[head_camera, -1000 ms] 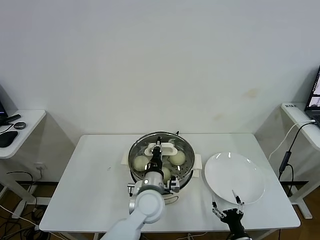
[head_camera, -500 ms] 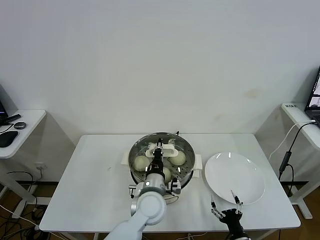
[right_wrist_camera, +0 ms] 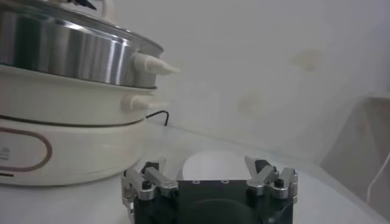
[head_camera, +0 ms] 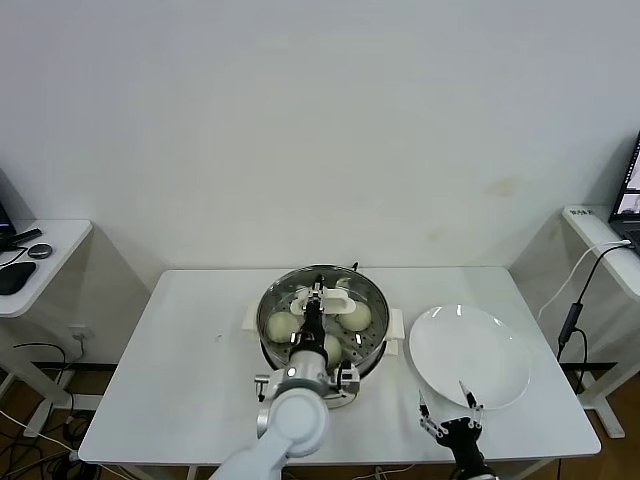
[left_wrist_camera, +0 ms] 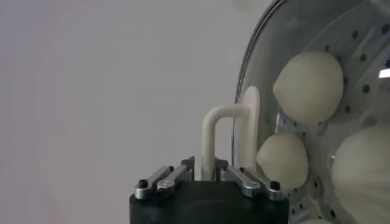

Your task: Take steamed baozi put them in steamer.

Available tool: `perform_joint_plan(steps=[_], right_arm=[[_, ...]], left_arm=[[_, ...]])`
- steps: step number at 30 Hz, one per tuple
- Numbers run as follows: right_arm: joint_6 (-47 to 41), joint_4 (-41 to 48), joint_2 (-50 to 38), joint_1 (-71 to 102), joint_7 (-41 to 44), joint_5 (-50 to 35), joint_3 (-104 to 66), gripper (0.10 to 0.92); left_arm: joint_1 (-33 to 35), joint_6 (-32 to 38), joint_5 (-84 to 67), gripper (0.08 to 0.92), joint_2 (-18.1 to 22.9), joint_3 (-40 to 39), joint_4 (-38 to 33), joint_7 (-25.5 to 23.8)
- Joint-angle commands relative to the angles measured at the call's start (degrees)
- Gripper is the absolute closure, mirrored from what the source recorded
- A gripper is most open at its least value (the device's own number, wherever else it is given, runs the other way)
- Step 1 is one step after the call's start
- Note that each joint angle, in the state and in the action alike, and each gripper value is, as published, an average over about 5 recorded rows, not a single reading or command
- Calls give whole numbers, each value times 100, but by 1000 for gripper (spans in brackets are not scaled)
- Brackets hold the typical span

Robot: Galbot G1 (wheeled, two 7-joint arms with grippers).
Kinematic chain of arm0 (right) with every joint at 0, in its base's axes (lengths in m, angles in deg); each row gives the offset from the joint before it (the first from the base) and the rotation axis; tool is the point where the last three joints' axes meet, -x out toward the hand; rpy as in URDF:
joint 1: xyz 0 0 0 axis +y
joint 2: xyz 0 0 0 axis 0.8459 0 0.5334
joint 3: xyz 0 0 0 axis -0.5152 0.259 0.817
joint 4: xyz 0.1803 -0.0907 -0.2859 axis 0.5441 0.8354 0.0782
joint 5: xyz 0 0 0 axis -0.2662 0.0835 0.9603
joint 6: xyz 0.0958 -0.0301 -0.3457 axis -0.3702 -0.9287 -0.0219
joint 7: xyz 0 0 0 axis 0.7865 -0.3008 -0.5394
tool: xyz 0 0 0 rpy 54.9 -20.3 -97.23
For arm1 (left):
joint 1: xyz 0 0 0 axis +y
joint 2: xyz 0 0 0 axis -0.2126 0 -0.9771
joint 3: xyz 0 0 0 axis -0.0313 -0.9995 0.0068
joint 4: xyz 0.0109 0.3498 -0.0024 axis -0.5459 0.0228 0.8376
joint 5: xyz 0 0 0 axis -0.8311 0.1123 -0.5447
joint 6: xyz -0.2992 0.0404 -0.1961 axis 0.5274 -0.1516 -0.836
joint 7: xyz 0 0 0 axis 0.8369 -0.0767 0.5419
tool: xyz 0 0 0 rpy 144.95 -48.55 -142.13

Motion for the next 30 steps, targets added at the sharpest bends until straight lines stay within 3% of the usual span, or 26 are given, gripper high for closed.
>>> perform_joint_plan(steps=[1, 6, 9, 11, 14, 18, 25, 30], right_arm=[[-1, 7, 0, 4, 3, 20, -19, 203], [-10, 5, 1, 3, 8, 42, -24, 203], [-15, 11, -1, 2, 14, 52, -23, 203], [-18, 13, -3, 2, 17, 56, -23, 203], [-22, 5, -8, 6, 21, 58, -20, 203], [-40, -14, -17, 16, 21, 31, 16, 203], [-412, -450, -439, 379, -39, -442, 328, 203], [-762, -865, -865, 772, -175, -858, 471, 203]], left_arm=[[599, 57, -872, 565, -312, 39, -1023, 361], [1255, 279, -1870, 417, -623, 450, -1968, 790], [1801, 579, -2972, 331, -839, 946, -2534, 1298], [2342, 1204, -4026, 271, -973, 1449, -2785, 1731], [3369, 2882, -5951, 204, -968, 2542, -2951, 2043], [4608, 4302, -7747, 179, -717, 3642, -3014, 2363], [6210, 4977, -9331, 177, -632, 4348, -2643, 2918], [6471, 5395, -9771, 177, -470, 4420, -1908, 3004]])
